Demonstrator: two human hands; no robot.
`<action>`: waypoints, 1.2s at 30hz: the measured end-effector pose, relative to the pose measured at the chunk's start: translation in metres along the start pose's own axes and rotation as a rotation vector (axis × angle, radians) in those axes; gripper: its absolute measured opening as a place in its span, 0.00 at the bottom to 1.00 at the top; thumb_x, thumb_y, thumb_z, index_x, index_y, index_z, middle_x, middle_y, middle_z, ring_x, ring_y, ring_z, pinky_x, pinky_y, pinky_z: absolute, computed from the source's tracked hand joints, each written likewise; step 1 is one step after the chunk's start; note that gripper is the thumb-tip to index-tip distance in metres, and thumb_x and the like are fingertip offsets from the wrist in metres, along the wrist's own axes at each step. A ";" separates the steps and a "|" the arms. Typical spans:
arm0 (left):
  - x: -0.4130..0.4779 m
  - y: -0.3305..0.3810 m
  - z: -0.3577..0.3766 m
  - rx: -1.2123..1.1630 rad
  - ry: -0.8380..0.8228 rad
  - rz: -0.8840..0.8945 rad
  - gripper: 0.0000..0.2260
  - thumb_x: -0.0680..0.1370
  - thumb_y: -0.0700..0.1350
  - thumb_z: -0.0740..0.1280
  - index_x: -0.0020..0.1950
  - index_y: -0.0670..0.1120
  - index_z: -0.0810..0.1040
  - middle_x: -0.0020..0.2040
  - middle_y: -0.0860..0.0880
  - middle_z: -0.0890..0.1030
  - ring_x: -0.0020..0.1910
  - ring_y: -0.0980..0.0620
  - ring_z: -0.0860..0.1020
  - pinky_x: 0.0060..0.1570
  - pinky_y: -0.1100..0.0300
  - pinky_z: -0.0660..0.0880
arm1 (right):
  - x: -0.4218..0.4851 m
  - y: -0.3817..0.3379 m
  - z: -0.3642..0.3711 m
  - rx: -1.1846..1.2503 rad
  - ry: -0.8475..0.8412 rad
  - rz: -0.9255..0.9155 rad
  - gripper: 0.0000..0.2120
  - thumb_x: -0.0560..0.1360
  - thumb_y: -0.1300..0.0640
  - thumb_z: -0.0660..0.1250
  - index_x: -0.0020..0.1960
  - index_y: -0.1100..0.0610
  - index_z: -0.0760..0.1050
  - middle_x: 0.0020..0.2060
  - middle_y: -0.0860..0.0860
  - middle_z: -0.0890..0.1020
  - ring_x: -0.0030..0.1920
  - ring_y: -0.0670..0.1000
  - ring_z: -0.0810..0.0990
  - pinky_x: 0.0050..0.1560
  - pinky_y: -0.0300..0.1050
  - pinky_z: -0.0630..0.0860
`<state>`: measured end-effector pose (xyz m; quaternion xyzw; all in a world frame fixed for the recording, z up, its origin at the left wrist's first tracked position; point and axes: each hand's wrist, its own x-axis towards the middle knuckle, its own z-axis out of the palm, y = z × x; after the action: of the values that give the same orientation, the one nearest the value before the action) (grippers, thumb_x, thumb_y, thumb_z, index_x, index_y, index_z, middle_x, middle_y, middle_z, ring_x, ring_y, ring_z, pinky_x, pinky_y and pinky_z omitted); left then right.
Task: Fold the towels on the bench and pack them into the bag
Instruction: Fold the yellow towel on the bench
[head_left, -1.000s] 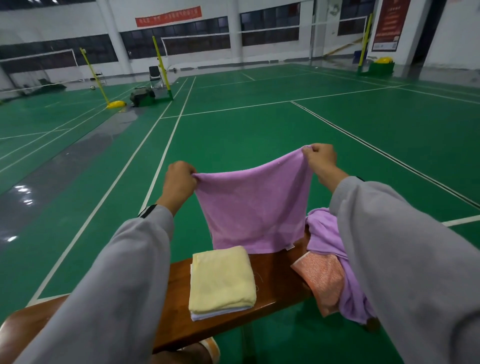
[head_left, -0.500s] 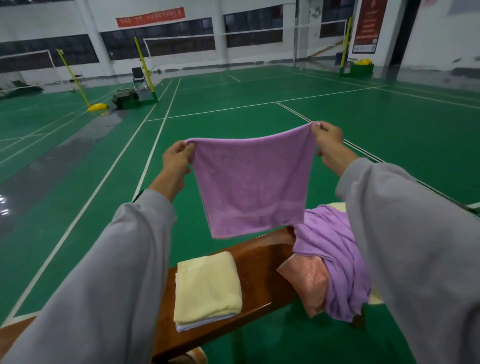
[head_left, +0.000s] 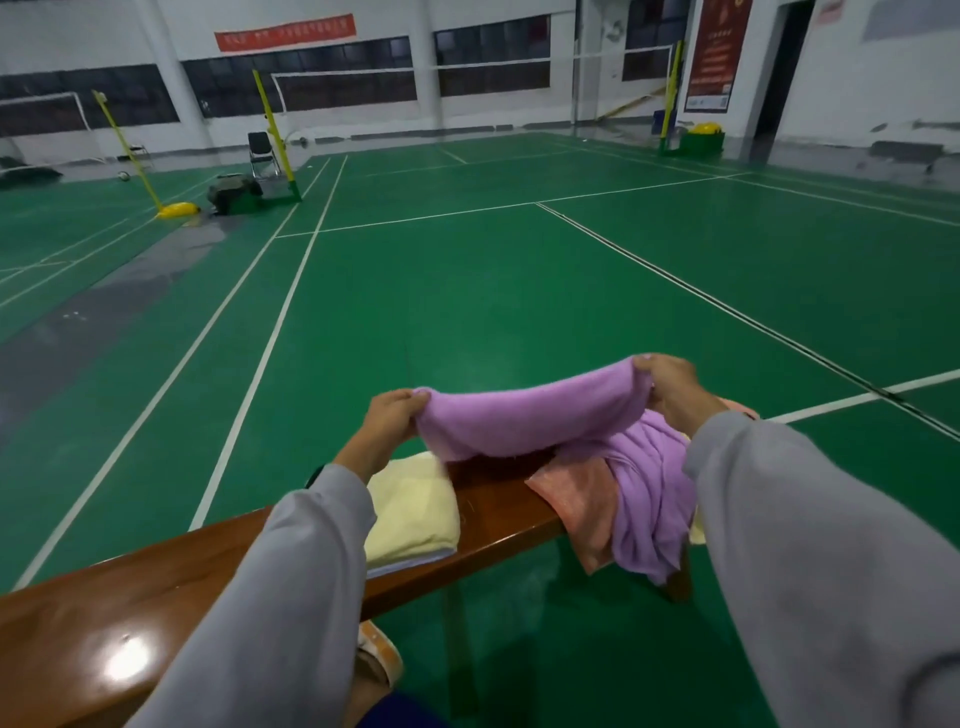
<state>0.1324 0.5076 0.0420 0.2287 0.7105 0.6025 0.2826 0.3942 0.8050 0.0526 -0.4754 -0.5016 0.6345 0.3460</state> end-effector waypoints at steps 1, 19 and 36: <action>-0.009 -0.012 -0.001 0.057 -0.028 -0.034 0.09 0.82 0.43 0.67 0.54 0.38 0.83 0.53 0.39 0.84 0.51 0.42 0.82 0.49 0.53 0.81 | -0.006 0.015 -0.009 -0.045 -0.036 0.040 0.09 0.76 0.61 0.70 0.55 0.61 0.82 0.45 0.59 0.82 0.44 0.58 0.80 0.42 0.48 0.78; 0.008 -0.053 0.014 0.457 0.198 -0.010 0.08 0.84 0.48 0.64 0.55 0.43 0.78 0.44 0.40 0.82 0.31 0.39 0.84 0.26 0.51 0.81 | 0.014 0.066 -0.007 -0.516 -0.204 -0.156 0.14 0.82 0.55 0.63 0.38 0.57 0.73 0.31 0.54 0.71 0.31 0.52 0.68 0.25 0.37 0.67; 0.111 -0.116 0.026 0.887 0.130 -0.300 0.30 0.80 0.64 0.63 0.70 0.41 0.71 0.68 0.40 0.77 0.66 0.37 0.76 0.64 0.48 0.72 | 0.107 0.115 0.047 -1.028 -0.180 -0.296 0.21 0.81 0.42 0.63 0.49 0.60 0.81 0.45 0.58 0.84 0.48 0.60 0.81 0.46 0.48 0.71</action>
<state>0.0699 0.5811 -0.0890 0.1838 0.9407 0.2065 0.1966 0.3212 0.8590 -0.0837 -0.4513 -0.8366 0.2903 0.1101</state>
